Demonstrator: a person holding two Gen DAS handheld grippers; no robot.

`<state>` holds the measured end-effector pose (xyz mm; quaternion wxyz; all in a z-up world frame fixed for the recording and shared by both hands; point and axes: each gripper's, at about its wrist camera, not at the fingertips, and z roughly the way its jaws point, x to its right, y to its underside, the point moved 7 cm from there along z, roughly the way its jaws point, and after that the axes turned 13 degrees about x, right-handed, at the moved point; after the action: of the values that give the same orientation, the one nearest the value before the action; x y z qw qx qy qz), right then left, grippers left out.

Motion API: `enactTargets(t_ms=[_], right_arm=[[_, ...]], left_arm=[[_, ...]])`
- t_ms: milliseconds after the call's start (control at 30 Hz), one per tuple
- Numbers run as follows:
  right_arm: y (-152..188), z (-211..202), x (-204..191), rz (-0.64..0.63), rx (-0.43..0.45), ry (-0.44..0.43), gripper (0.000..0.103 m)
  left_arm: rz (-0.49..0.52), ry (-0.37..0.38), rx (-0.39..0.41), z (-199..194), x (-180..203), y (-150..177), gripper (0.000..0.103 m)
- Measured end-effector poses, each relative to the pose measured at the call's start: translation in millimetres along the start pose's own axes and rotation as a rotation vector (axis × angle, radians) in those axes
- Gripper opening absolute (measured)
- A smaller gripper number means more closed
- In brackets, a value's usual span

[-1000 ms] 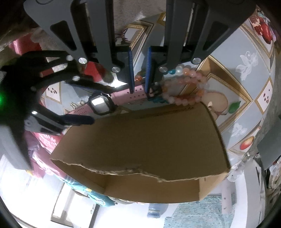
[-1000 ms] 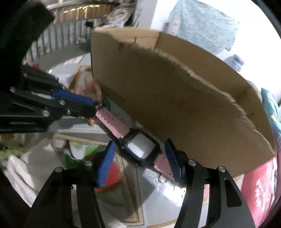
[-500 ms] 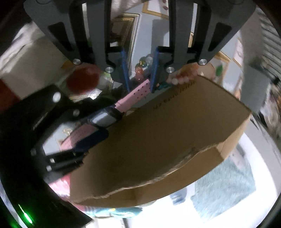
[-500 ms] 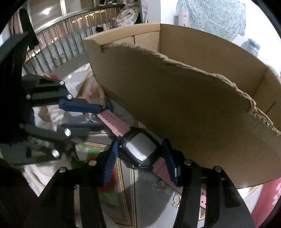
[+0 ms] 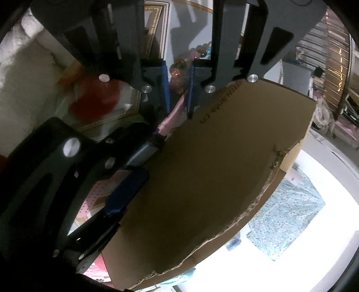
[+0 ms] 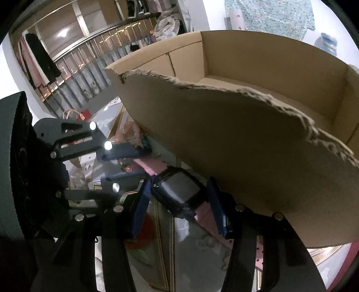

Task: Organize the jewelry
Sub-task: 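Grasp the watch strap with the left gripper while the right gripper holds the watch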

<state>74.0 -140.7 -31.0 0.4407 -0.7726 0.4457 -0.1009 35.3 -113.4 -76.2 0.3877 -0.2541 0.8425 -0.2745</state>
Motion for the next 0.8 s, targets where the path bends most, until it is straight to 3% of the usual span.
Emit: enactTargets(t_ms=[167, 300, 433, 600, 800], right_arm=[[4.5, -27.3, 8.8, 0.024, 0.033, 0.081, 0.051], [17.7, -48.8, 15.8, 0.008, 0.035, 0.193, 0.050], [23.9, -59.2, 22.7, -0.098, 0.011, 0.323, 0.039], [25.7, -51.1, 16.6, -0.254, -0.019, 0.411, 0.027], [31.3, -44.3, 12.2, -0.383, -0.071, 0.439, 0.021]], left_arm=[[-0.010, 0.001, 0.003, 0.5, -4.1, 2.5, 0.011], [-0.022, 0.013, 0.002, -0.2, -4.6, 3.4, 0.011], [-0.045, 0.031, 0.001, -0.8, -1.8, 3.2, 0.011], [-0.066, 0.067, -0.002, 2.7, -4.1, 1.4, 0.011], [-0.121, 0.120, -0.001, 5.8, -11.3, 0.4, 0.011]])
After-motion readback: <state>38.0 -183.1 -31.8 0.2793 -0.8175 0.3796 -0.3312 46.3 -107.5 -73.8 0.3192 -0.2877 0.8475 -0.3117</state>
